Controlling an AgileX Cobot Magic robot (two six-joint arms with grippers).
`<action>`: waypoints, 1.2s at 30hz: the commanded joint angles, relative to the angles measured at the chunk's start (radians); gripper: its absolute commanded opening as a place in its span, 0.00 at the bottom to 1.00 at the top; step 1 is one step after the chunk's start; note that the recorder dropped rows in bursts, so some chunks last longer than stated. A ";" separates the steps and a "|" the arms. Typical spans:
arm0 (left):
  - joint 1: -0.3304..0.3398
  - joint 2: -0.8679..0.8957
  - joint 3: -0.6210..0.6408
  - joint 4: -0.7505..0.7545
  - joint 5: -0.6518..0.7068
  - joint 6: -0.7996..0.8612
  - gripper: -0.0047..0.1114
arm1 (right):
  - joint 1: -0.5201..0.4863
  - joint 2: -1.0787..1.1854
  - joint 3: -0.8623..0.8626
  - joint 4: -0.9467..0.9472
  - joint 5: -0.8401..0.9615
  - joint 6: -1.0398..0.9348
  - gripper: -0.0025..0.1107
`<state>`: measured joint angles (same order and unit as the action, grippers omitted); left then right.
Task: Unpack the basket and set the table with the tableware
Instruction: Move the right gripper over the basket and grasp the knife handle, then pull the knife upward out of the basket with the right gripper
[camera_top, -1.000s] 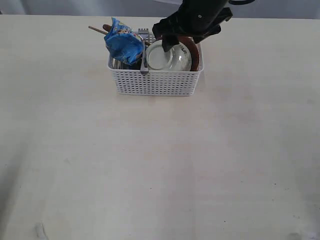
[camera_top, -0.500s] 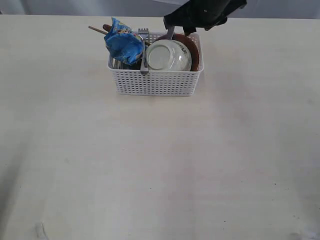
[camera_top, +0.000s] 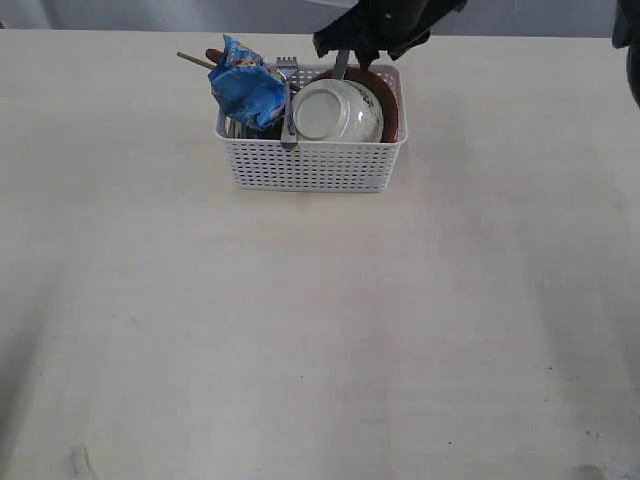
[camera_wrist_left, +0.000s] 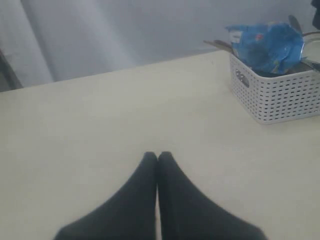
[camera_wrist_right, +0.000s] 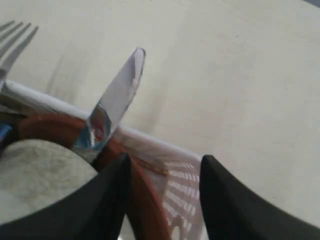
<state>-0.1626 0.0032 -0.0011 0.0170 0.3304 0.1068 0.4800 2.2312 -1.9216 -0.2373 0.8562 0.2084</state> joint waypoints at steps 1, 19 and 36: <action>-0.006 -0.003 0.001 -0.003 -0.007 -0.003 0.04 | -0.037 -0.005 -0.059 0.231 -0.088 0.031 0.49; -0.006 -0.003 0.001 -0.003 -0.007 -0.001 0.04 | -0.071 0.093 -0.065 0.341 -0.220 0.043 0.38; -0.006 -0.003 0.001 -0.003 -0.007 -0.001 0.04 | -0.071 0.069 -0.065 0.341 -0.211 -0.050 0.02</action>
<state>-0.1626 0.0032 -0.0011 0.0170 0.3304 0.1068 0.4151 2.3222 -1.9840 0.1373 0.6383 0.2082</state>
